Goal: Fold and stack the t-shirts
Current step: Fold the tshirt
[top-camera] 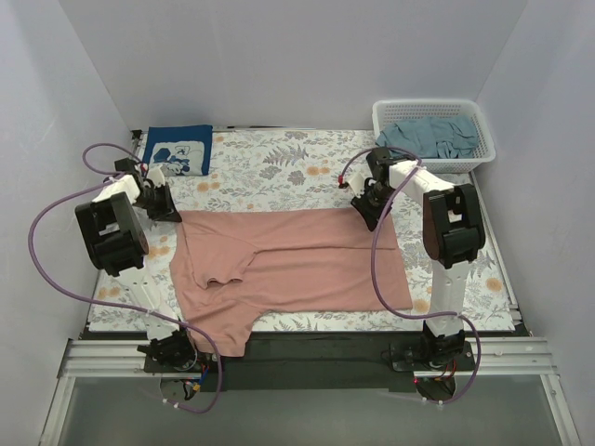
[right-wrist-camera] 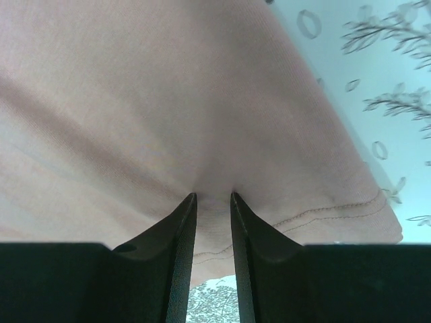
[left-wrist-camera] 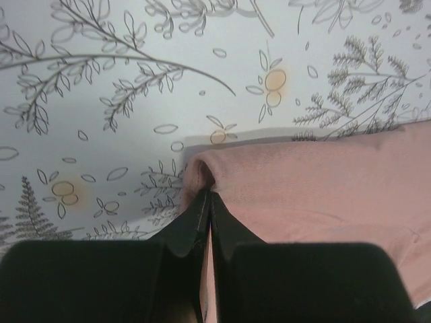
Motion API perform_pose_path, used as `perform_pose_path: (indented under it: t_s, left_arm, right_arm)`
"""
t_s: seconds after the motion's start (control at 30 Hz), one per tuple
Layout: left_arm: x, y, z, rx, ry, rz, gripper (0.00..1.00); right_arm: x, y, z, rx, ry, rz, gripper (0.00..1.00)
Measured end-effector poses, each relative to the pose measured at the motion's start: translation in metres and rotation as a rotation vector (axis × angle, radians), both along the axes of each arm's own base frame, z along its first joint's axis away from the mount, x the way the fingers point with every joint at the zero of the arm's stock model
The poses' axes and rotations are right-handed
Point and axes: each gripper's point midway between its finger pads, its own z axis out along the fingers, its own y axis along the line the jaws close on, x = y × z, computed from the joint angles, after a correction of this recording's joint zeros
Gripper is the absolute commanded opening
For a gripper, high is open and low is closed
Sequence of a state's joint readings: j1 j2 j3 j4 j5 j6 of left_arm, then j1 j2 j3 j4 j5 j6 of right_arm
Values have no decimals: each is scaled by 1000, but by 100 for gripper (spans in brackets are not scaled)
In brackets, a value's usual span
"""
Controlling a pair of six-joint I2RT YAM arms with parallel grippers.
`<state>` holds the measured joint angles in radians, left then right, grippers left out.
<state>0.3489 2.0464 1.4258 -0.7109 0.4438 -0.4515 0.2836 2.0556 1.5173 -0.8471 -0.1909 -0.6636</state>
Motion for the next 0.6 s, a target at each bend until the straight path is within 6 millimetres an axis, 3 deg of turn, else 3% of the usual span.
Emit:
perform_pose_path:
  t_s: [0.23,0.27,0.4,0.6]
  left_arm:
    - [34,4,1,-42,-33,41,1]
    - [38,4,1,-47,-42,39,10]
    - [43,-1,5,-82,-74,15,26]
    - [50,-6,12,-109,-109,-2,31]
  right_arm:
    - [36,0,0,-44,-89,-45,35]
    - [40,0,0,-45,-103,-48,35]
    - [43,1,0,-44,-114,-48,35]
    - [42,2,0,-38,-128,-39,35]
